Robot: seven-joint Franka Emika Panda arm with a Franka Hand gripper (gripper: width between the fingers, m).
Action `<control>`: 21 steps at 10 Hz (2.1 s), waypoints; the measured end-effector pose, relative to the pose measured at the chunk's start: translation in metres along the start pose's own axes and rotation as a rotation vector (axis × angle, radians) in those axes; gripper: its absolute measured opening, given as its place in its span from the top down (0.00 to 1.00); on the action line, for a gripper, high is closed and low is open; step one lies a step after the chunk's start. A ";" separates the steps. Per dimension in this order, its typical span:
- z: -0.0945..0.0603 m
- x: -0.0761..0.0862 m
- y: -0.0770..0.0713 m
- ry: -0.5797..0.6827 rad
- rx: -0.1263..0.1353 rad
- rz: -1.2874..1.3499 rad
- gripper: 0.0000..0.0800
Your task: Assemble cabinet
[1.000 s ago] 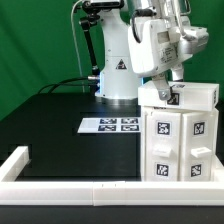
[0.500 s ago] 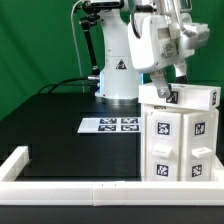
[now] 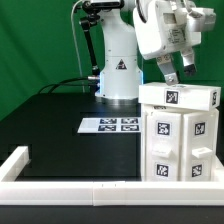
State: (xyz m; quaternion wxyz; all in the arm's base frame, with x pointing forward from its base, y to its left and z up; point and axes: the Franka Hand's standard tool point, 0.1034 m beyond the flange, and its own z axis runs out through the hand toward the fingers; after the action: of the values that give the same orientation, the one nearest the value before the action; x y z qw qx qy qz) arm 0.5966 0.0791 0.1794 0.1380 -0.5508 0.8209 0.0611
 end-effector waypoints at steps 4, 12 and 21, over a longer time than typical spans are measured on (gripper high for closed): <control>-0.006 -0.013 -0.007 -0.010 -0.054 -0.613 0.00; -0.007 -0.009 -0.008 0.014 -0.110 -1.586 0.00; 0.005 -0.010 -0.003 0.024 -0.212 -2.465 0.00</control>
Offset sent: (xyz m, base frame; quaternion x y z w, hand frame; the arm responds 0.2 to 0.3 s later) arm 0.0162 0.0076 0.0109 -0.0233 -0.0258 -0.2957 0.9546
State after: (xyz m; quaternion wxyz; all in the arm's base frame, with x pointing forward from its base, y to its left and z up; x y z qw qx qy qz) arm 0.6033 0.0880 0.1778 0.0507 -0.9649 -0.2531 -0.0482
